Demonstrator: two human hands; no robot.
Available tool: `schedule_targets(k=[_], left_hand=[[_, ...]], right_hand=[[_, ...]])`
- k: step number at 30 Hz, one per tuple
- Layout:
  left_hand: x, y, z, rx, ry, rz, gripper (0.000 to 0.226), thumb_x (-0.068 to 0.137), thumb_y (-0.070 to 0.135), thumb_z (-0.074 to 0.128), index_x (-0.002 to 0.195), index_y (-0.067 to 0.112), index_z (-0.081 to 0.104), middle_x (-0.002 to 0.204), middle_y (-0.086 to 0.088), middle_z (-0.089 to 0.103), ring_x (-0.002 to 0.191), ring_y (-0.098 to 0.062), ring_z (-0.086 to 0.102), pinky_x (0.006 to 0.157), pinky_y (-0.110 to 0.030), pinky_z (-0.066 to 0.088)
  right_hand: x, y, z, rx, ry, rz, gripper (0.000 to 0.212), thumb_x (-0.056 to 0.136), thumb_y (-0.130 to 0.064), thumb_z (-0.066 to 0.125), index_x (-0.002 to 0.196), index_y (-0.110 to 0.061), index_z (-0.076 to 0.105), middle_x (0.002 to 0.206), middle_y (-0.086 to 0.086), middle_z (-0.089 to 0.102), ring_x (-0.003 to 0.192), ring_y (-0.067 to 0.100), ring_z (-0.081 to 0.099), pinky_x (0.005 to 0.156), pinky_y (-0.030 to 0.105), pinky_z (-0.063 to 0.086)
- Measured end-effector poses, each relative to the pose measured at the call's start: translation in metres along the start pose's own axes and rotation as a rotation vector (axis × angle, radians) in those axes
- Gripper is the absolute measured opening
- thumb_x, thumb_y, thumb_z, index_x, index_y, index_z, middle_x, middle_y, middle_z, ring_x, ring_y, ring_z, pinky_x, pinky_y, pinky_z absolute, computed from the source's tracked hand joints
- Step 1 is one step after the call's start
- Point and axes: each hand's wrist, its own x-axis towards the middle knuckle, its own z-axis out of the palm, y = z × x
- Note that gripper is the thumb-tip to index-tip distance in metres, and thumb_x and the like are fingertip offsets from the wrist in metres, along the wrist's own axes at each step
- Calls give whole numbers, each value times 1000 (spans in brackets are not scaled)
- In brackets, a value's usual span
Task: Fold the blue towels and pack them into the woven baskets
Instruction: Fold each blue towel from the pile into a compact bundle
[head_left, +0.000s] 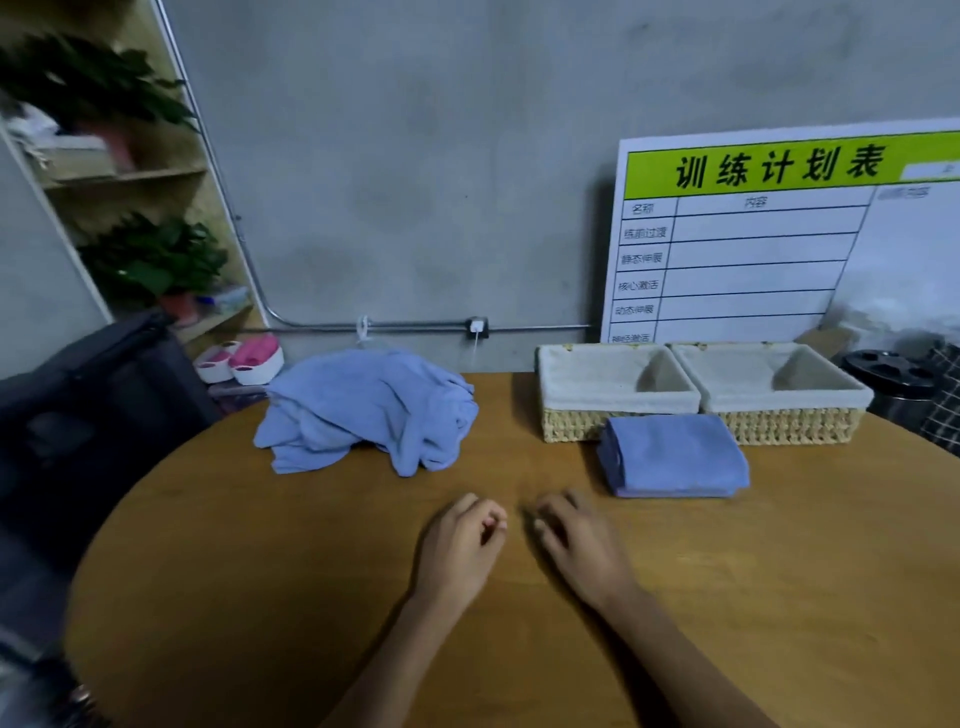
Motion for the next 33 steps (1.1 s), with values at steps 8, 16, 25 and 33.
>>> schedule_targets(k=[8,16,25,33], left_hand=[[51,-95,-66,25,205,-280,23,91,36,69,104,20,60,97,3,61,85,-16,60,72,-37,50],[85,-91,-41,131,226,-180,24,97,40,58,84,21,52,84,7,60,76,-16,59,60,-32,38],[-18,50,-76,-349,-483,27,18,93,34,69,76,32,65,69,18,66,57,4,53,60,-21,43],[10,-17,-97,85,-140,145,60,91,76,39,102,28,74,102,14,69,93,-4,61,80,-34,52]], right_hand=[[79,-49,74,20,-34,68,24,97,-37,53,111,-19,60,112,7,57,105,32,52,86,42,44],[107,-54,90,348,45,120,28,95,-35,61,119,-20,61,108,-4,56,97,13,58,88,35,47],[73,-43,13,760,159,144,14,97,-29,58,105,-22,68,103,-3,68,89,8,61,77,20,47],[16,-26,6,264,-235,-62,33,91,-47,57,112,-25,70,101,-12,62,98,9,60,86,29,47]])
